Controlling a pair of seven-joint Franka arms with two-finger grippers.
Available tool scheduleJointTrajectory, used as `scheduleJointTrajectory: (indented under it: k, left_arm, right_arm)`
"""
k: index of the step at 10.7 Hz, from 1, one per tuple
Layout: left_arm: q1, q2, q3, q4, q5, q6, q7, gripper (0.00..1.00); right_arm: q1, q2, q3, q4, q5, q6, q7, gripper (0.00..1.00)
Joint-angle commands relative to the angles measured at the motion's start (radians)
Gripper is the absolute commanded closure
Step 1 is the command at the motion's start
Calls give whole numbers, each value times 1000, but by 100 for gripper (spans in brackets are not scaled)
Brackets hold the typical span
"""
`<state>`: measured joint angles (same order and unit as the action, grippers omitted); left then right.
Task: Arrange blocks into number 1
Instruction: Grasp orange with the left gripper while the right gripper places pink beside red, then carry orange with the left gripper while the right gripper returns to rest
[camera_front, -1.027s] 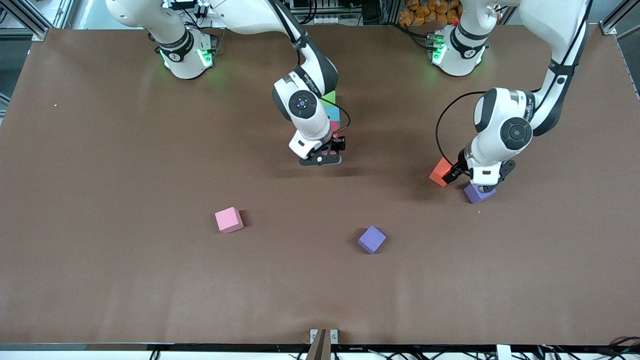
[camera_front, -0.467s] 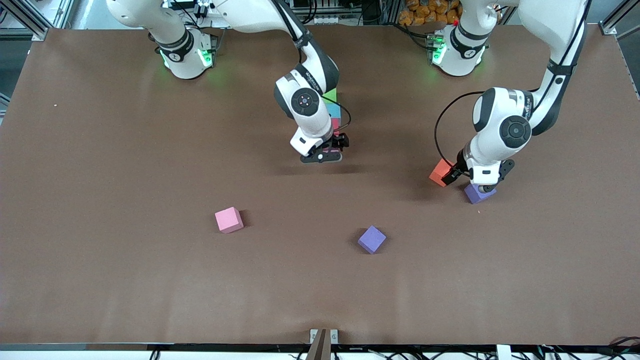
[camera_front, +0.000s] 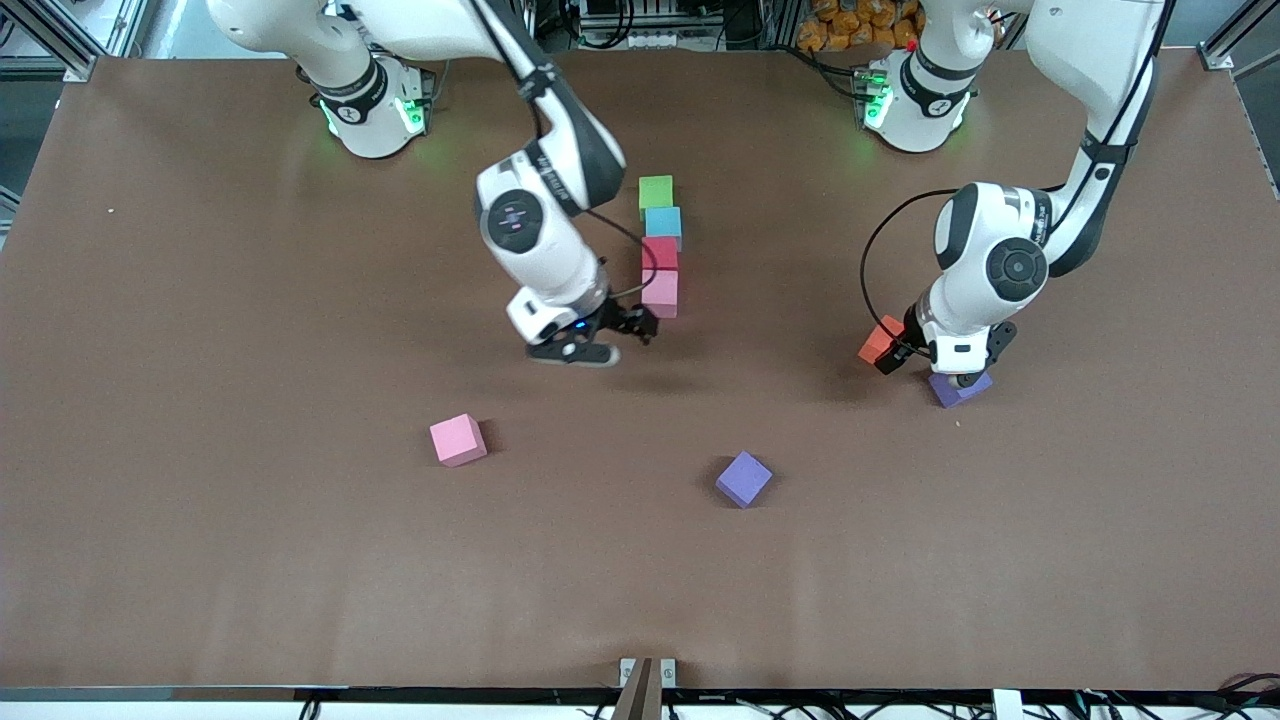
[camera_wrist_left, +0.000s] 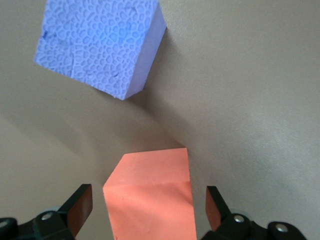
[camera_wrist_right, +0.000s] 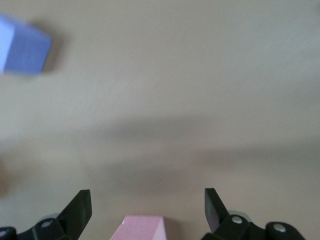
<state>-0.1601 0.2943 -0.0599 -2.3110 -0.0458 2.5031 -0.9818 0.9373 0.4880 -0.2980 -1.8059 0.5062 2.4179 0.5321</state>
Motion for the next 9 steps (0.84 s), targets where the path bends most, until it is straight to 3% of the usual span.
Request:
scheduleJointTrajectory:
  k: [1, 4, 7, 9]
  left_arm:
    - [-12, 22, -1, 4, -22, 31, -14, 13]
    - [-50, 42, -3, 51, 9, 36, 5, 100]
    - [-104, 52, -3, 116, 89, 34, 119, 100]
    - [-160, 80, -3, 191, 89, 30, 207, 100]
  right_arm:
    - [-107, -83, 17, -50, -122, 1, -52, 0]
    - [-207, -136, 19, -36, -259, -95, -126, 0]
    - [-313, -236, 40, 0, -440, -265, -135, 0]
    - [-446, -284, 130, 22, -451, -350, -210, 0]
